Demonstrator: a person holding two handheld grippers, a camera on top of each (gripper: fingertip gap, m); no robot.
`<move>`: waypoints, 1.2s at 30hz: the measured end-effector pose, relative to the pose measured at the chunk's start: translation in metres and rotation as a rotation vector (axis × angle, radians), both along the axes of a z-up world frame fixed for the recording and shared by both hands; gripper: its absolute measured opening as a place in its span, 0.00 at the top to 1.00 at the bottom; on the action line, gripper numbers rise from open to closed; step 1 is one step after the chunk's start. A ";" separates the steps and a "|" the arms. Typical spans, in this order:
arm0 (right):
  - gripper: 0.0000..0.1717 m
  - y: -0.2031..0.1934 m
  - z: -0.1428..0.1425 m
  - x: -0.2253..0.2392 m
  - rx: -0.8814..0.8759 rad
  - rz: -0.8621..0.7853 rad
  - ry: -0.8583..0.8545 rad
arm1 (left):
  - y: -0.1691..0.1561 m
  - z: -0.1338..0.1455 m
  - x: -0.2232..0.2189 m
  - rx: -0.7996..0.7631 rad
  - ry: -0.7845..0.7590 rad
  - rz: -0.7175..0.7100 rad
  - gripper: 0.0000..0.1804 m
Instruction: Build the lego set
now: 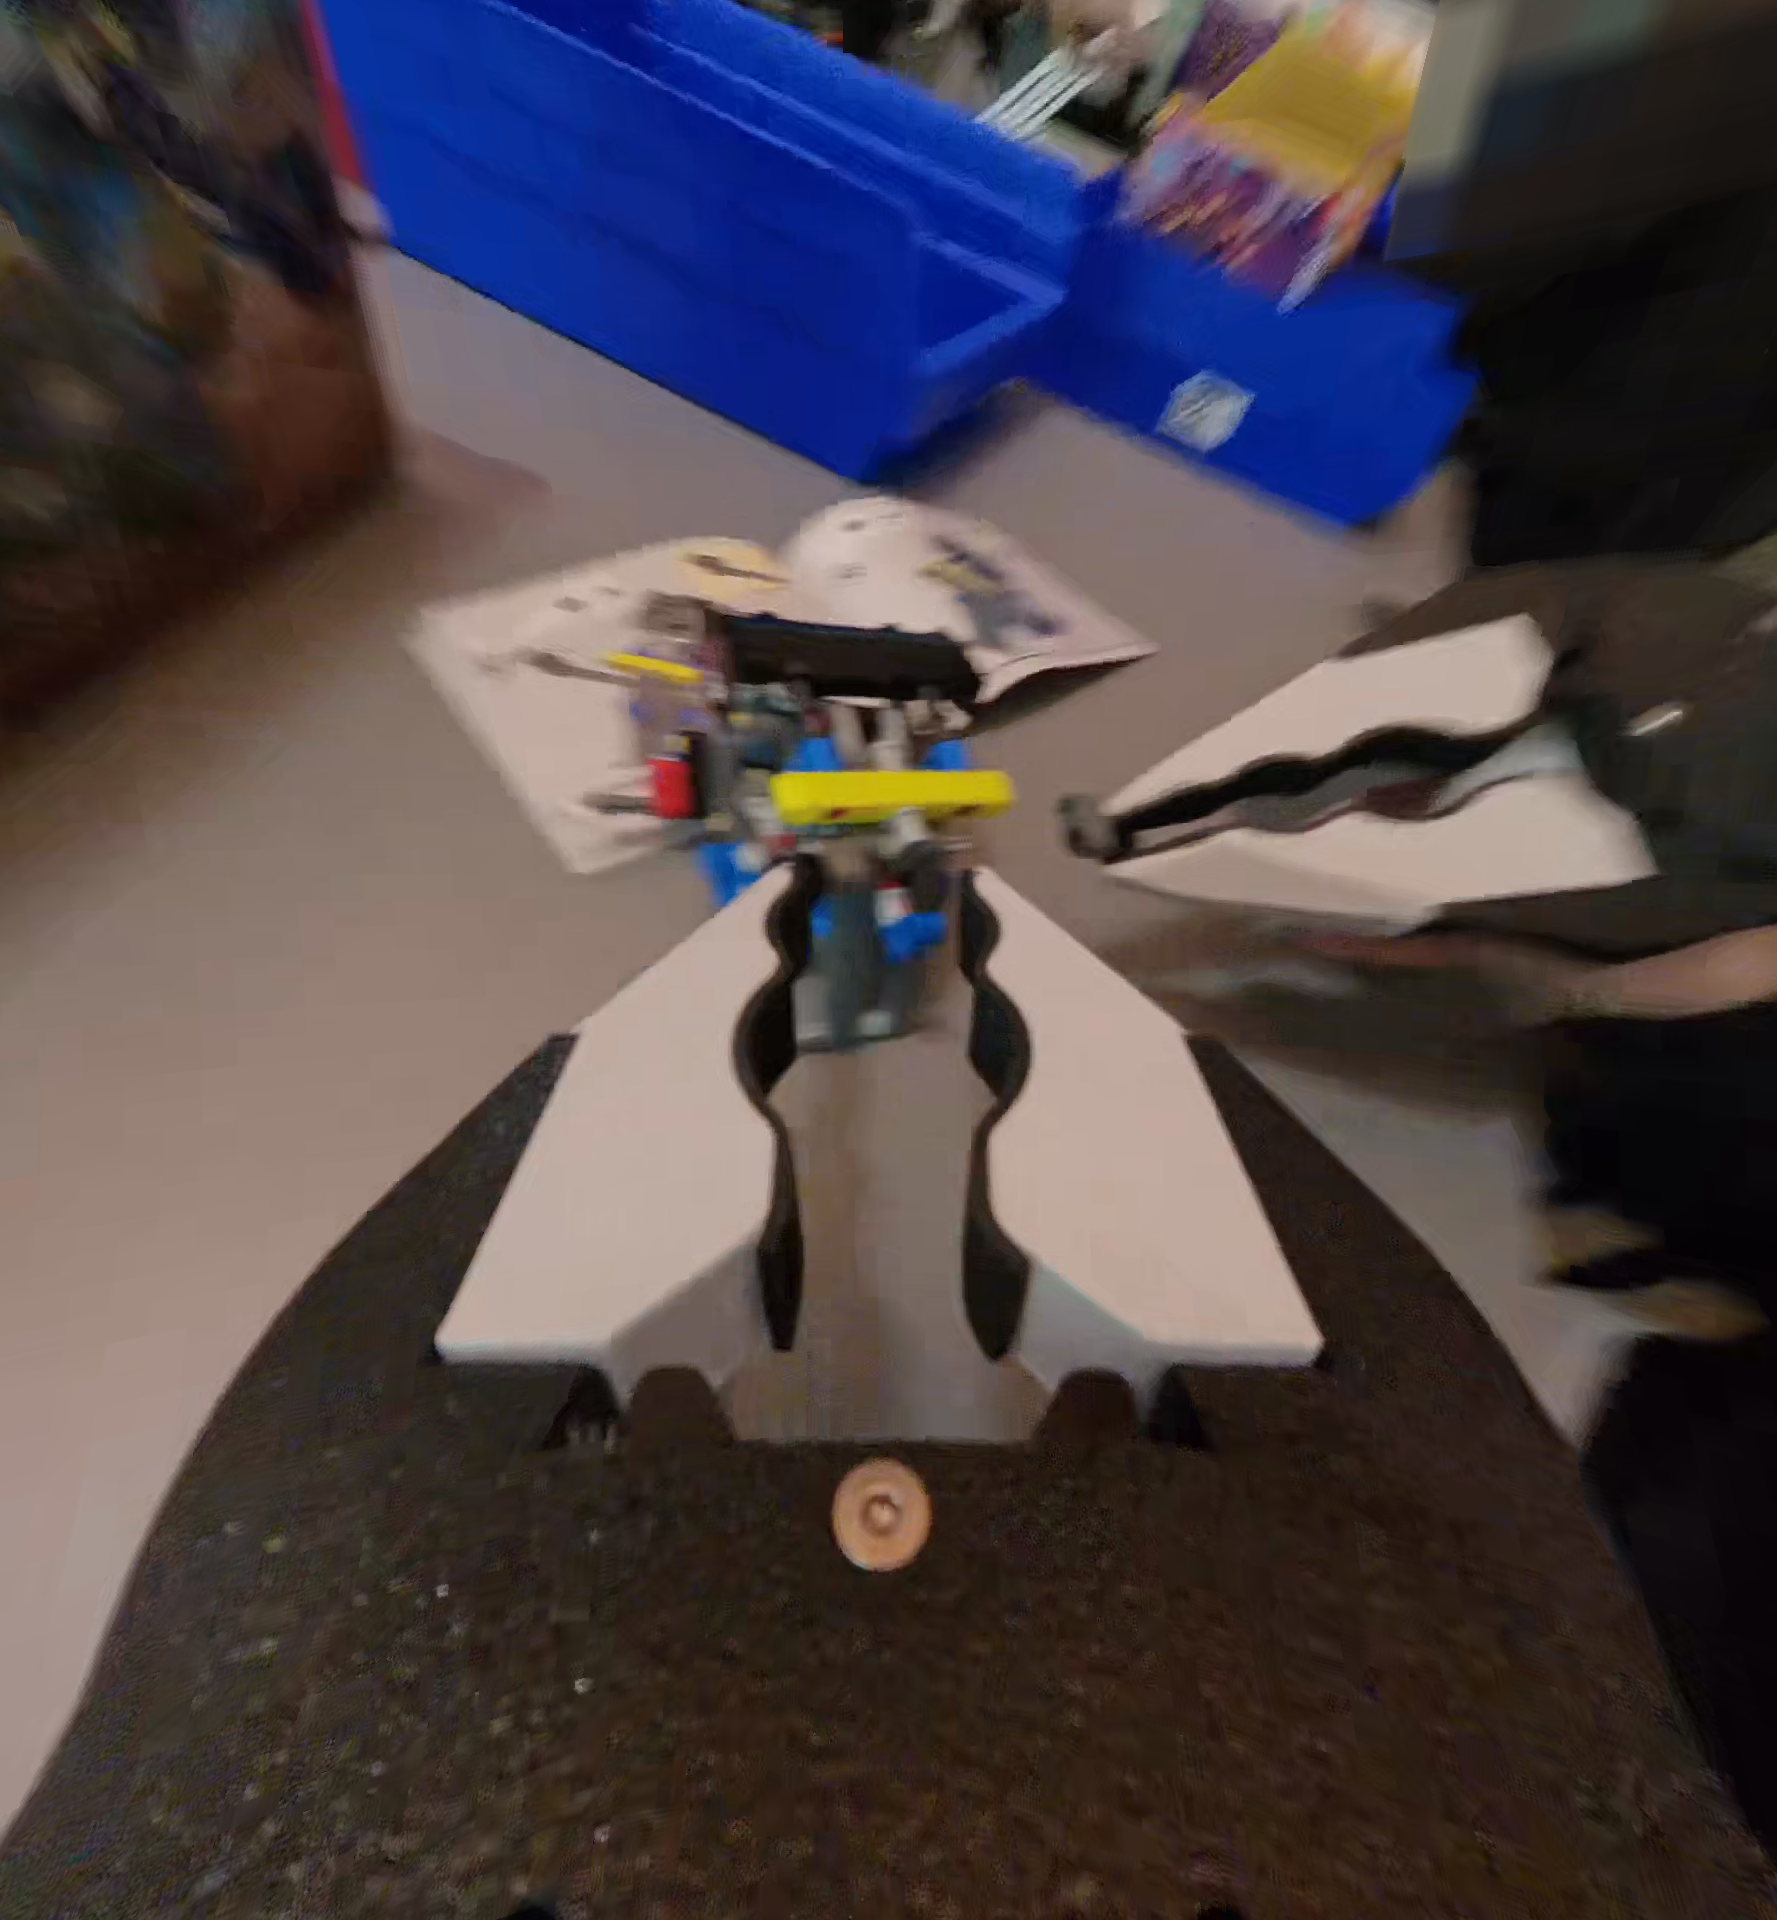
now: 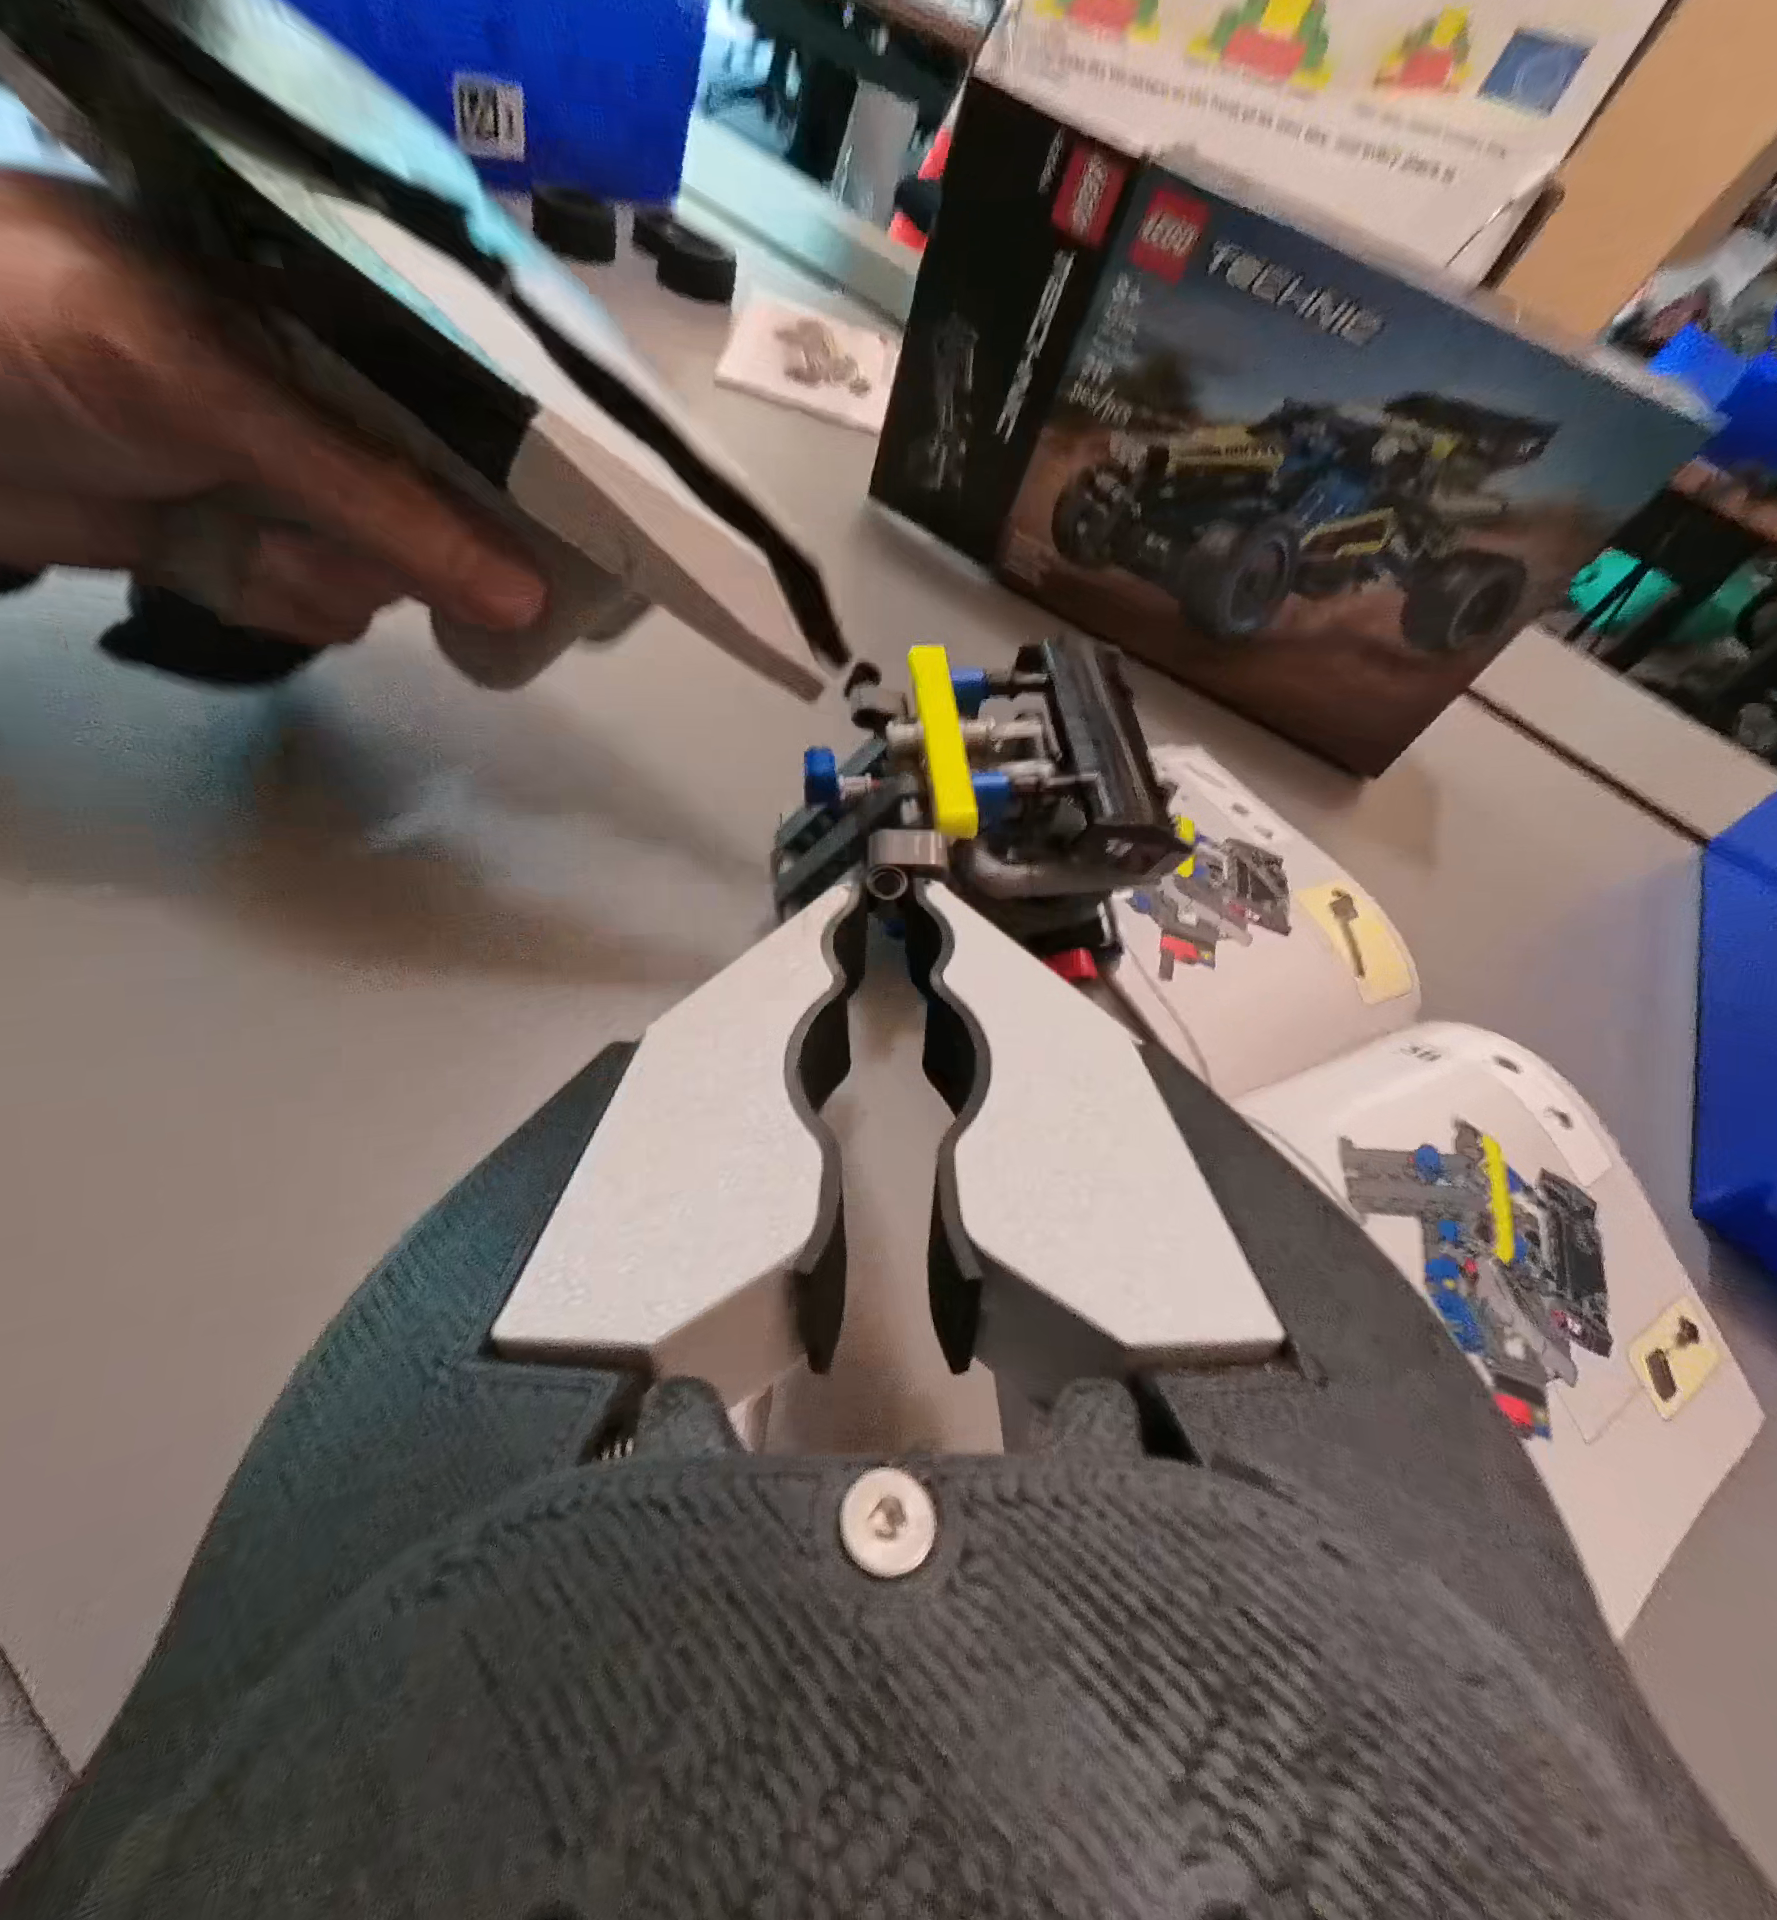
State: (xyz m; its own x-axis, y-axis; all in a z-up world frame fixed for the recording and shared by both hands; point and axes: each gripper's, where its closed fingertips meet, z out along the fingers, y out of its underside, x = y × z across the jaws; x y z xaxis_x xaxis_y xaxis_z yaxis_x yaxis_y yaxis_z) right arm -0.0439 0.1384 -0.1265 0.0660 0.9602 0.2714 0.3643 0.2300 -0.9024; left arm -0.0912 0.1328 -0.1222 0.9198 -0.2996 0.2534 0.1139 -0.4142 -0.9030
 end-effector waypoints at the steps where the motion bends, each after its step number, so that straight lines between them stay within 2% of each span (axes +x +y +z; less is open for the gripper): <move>1: 0.97 0.000 -0.006 -0.001 -0.006 0.005 -0.038 | 0.002 -0.002 -0.008 0.019 0.133 0.034 0.79; 2: 0.97 0.002 -0.010 -0.002 -0.003 0.004 -0.067 | 0.004 -0.006 -0.010 0.023 0.216 0.039 0.75; 4: 0.97 0.000 -0.012 -0.006 0.005 0.032 -0.077 | 0.008 -0.016 -0.003 -0.011 0.285 0.008 0.64; 6: 0.97 0.001 -0.011 -0.010 -0.006 0.038 -0.078 | 0.012 -0.027 0.000 -0.039 0.334 -0.006 0.62; 8: 0.98 0.004 -0.010 -0.013 0.001 0.037 -0.074 | 0.015 -0.030 0.005 -0.044 0.355 -0.032 0.71; 10: 0.98 0.005 -0.012 -0.014 0.017 0.035 -0.091 | 0.019 -0.025 0.008 -0.010 0.367 -0.026 0.76; 13: 0.97 0.009 -0.014 -0.014 0.044 0.012 -0.106 | 0.018 -0.031 0.012 -0.029 0.422 -0.043 0.71; 19: 0.98 0.007 -0.015 -0.015 0.073 0.037 -0.101 | 0.022 -0.033 0.012 -0.024 0.498 -0.014 0.71; 27: 0.97 0.006 -0.014 -0.014 0.204 0.019 -0.111 | 0.021 -0.030 0.010 -0.016 0.477 0.004 0.76; 36: 0.97 0.006 -0.013 -0.014 0.259 0.016 -0.105 | 0.017 -0.028 0.007 -0.023 0.443 0.031 0.73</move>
